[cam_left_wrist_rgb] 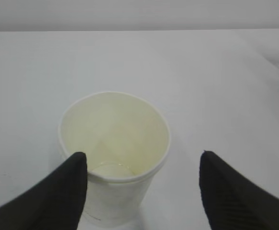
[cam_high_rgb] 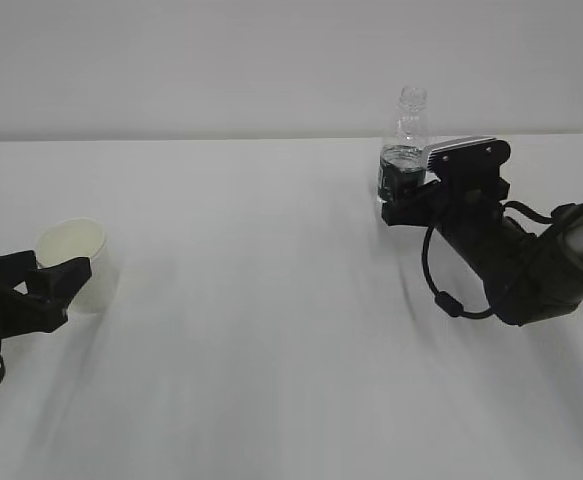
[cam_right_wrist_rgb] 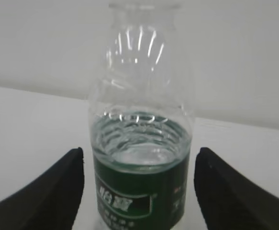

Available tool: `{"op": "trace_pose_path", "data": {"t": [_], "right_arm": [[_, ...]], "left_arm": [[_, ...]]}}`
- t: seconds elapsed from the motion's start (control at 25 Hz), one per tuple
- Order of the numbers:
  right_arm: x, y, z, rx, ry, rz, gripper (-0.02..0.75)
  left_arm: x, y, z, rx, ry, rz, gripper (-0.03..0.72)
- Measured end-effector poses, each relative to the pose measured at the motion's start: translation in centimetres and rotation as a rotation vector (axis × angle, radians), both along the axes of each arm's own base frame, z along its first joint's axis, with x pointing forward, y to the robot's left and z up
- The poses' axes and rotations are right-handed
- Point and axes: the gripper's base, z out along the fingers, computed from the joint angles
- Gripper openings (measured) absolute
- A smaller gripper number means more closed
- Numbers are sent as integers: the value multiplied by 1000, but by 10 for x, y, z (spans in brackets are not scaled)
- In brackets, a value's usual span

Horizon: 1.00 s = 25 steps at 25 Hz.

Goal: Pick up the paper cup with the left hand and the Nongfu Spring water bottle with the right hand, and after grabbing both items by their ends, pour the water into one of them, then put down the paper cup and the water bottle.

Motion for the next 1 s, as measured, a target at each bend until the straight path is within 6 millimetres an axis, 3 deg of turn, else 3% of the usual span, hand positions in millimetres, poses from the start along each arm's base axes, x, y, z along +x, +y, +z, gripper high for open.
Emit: {"op": "trace_pose_path", "data": {"t": [0.32,1.0], "right_arm": [[-1,0,-5,1,62,-3,664],[12,2,-6,38,108,-13,671]], "left_arm": [[0,0,0,0,0,0,505],[0,0,0,0,0,0,495]]}}
